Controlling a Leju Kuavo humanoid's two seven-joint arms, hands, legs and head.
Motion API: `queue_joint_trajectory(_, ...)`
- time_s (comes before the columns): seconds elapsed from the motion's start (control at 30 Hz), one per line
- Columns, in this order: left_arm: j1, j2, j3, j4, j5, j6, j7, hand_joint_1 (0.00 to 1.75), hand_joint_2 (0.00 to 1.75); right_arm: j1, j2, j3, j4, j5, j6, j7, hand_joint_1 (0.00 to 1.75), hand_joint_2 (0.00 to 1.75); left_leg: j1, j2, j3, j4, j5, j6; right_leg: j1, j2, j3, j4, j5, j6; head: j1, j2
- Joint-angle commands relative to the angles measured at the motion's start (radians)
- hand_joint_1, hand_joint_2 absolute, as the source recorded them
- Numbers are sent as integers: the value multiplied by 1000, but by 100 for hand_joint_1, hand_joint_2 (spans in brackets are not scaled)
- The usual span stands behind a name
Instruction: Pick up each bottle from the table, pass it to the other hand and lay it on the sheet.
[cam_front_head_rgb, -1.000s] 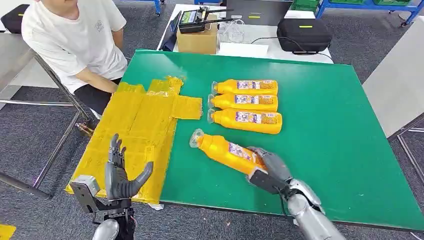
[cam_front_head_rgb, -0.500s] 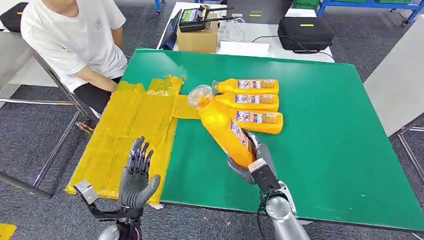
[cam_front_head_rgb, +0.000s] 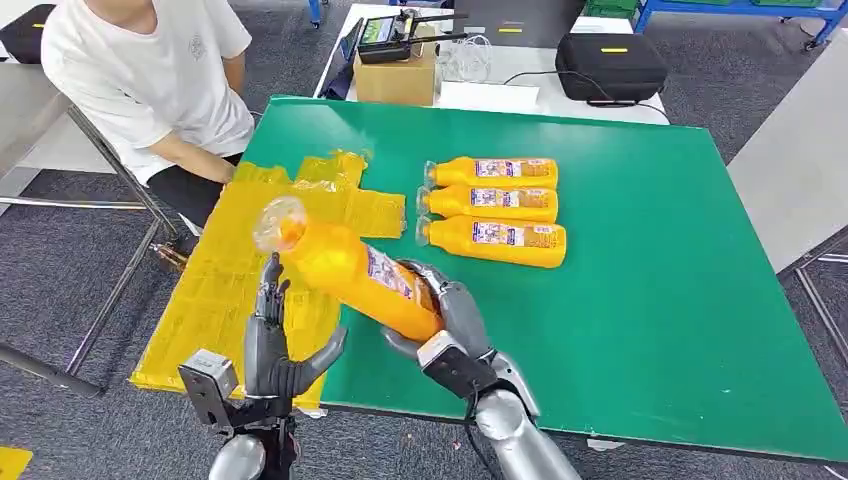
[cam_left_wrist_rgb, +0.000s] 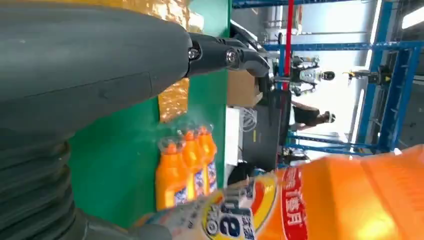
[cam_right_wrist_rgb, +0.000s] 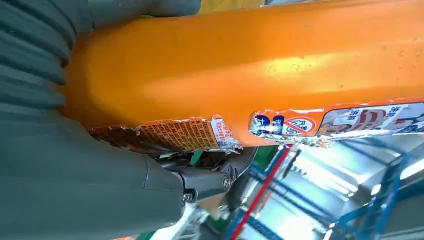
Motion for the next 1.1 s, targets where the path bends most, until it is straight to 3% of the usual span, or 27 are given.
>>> queue_joint_trajectory(0.03,-54,27,-45,37,143,-140,42,0,175,-126,1,151,124,1,-28,-32,175,175,0,0,1,-1,0,2,1,1,1,-1,0,-3,1,0)
queue_joint_trajectory(0.37,-35,73,-117,-4,254,-362,29,0,175,-163,13,175,196,-14,-25,-53,175,175,1,0,4,-4,1,4,2,1,4,-4,1,-7,0,0)
queue_joint_trajectory(0.6,-30,64,-91,-6,204,-321,14,0,175,-156,19,180,228,2,-27,-31,175,175,1,0,4,-4,0,4,2,1,3,-4,1,-7,0,0)
queue_joint_trajectory(0.83,-75,42,-45,70,201,-249,101,0,175,-150,3,241,195,65,-45,-46,175,175,0,-1,1,-1,0,2,1,-1,1,-1,0,-3,0,0)
queue_joint_trajectory(1.1,-87,25,-25,80,187,-220,75,0,175,-141,-3,277,166,74,-41,-59,175,175,0,-2,0,-1,0,2,1,-2,1,-2,0,-3,1,0)
